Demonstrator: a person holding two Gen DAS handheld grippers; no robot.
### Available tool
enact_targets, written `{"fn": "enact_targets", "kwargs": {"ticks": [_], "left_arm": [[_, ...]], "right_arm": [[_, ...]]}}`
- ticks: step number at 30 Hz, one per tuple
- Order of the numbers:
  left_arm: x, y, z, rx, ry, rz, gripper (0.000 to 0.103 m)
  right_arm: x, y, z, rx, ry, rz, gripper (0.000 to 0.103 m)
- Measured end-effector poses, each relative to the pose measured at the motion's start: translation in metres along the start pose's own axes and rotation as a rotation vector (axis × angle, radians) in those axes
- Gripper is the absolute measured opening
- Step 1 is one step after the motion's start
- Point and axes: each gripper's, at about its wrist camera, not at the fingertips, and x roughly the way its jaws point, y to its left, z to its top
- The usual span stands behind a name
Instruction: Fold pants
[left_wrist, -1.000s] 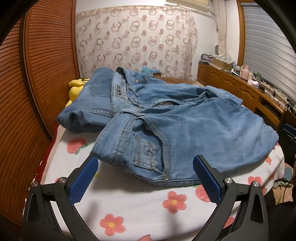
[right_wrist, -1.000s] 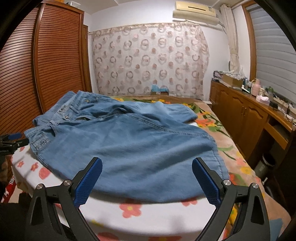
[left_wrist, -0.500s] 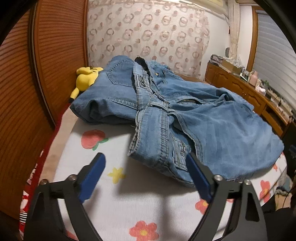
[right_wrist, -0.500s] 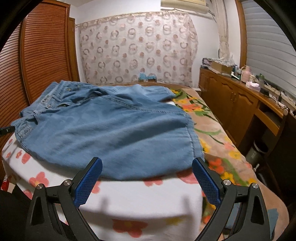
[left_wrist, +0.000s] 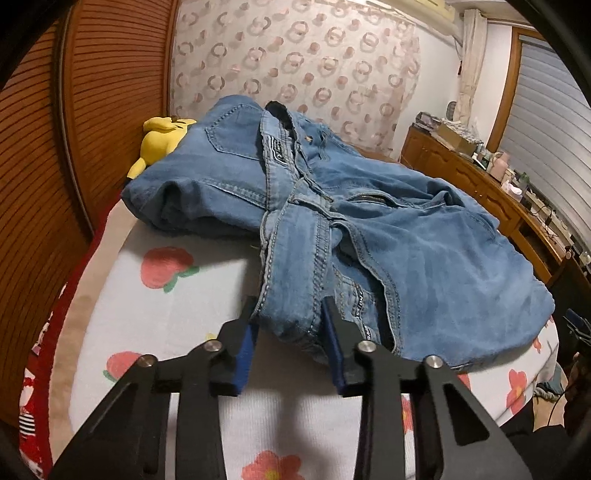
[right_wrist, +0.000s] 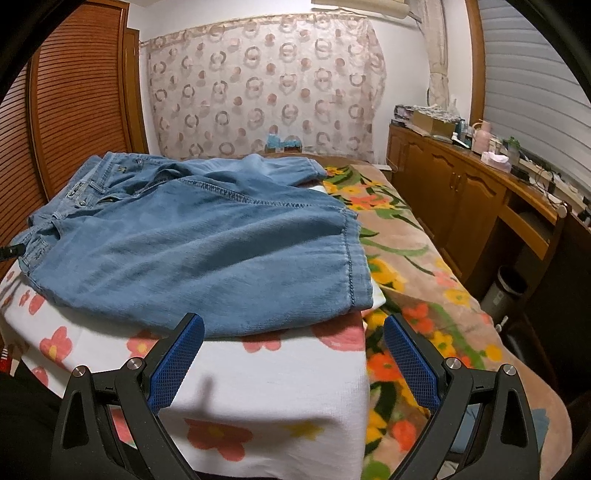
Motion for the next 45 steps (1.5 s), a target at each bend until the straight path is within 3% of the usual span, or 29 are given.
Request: {"fn": "enact_targets", "kwargs": {"ticks": [12,21,27,32,38,45], "left_arm": [[-0.003,-0.001,0.003,0.013,-0.004,0.010,0.031],[-0.006,-0.006,0.001,0.051,-0.022,0.028,0.031],[-0.011,-0.012,0.005,0.058,-0.044,0.005,0.026],[-0.016,-0.021,0.009,0.073,-0.061,0.000,0.022],[-0.028,-0.028,0.018,0.078,-0.091,-0.019,0.020],[-0.058,-0.033,0.032,0.076,-0.151,-0.059,0.018]], "right_arm": [[0.012,-0.024,0.010,-0.014,0.075,-0.019,0.096],[0.034,-0.041,0.021,0.060,0.078,0.051,0.085],[0.040,-0.053,0.014,0.135,0.075,0.059,0.065],[0.035,-0.049,0.017,0.109,0.063,0.022,0.026],[0.030,-0.036,0.027,0.065,0.026,0.027,0.011],[0.004,-0.036,0.047,0.034,-0.048,0.042,0.010]]}}
